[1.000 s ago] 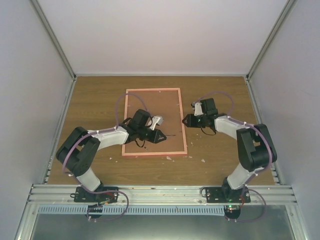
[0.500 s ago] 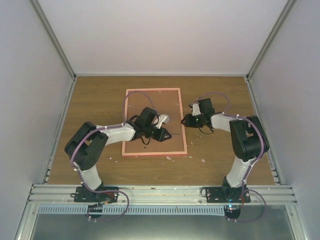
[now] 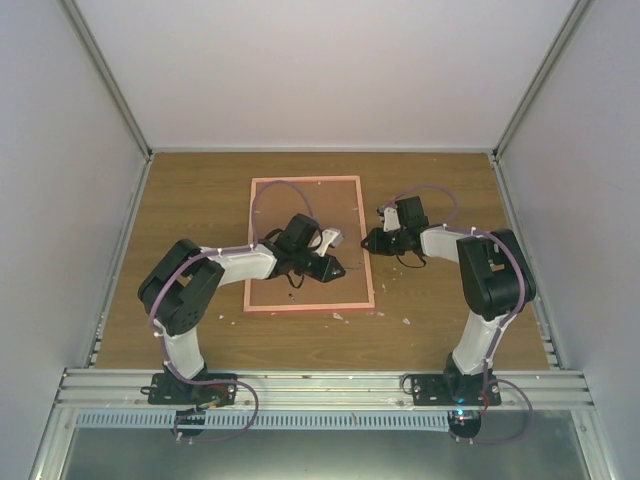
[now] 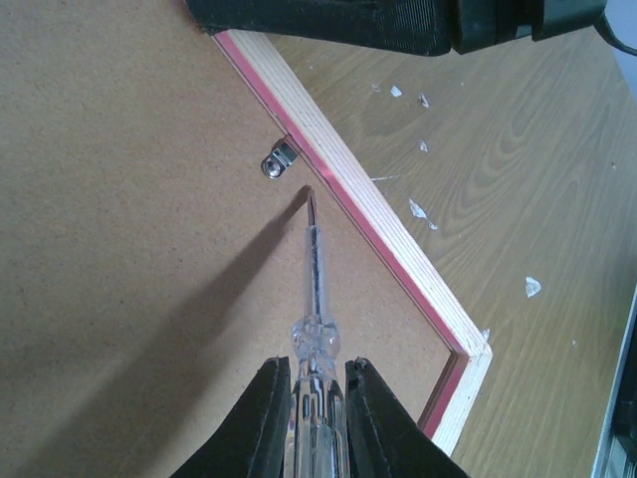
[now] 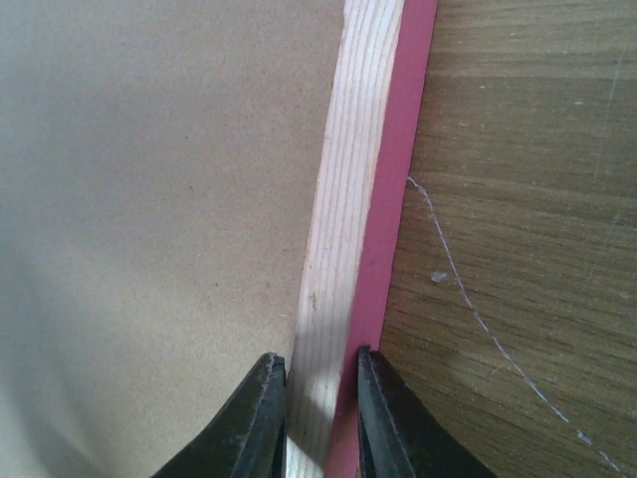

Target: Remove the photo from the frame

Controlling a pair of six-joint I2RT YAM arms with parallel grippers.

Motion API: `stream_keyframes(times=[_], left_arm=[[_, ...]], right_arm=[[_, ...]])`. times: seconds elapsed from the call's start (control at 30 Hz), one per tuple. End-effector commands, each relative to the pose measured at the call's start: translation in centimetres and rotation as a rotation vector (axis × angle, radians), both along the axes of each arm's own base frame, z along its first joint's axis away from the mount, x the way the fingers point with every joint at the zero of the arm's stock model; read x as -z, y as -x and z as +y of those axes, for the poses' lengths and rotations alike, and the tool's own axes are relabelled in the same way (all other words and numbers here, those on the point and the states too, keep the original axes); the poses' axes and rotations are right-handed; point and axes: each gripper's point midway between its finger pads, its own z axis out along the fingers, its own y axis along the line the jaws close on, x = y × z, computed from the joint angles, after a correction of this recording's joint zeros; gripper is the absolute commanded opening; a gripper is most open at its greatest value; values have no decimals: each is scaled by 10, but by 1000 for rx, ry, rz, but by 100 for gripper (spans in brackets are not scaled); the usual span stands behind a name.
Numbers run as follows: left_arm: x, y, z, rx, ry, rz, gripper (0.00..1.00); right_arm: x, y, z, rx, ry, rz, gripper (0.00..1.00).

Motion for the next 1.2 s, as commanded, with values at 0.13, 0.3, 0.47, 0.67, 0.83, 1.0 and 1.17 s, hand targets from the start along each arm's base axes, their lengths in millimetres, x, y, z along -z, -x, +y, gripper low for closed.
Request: stream_keyframes(times=[0.13, 0.3, 0.47, 0.67, 0.83, 1.0, 1.17], left_arm=[[1, -13, -7, -22, -14, -36, 0], [4, -17, -6, -43, -22, -34, 0], [6, -24, -1, -89, -44, -34, 0], [4, -33, 14, -183, -74, -54, 0], [4, -33, 23, -232, -81, -49, 0], [-10, -33, 18, -222, -32, -75, 0], [-32, -28, 18, -212, 28, -107, 0]], right_arm=[[13, 2, -1, -10, 33, 13, 13], [13, 3, -1, -10, 39, 12, 10], [13, 5, -1, -12, 44, 12, 8], [11, 6, -1, -7, 52, 5, 7], [11, 8, -1, -7, 47, 9, 6], [9, 9, -1, -5, 44, 4, 6], [9, 12, 0, -17, 56, 6, 4]])
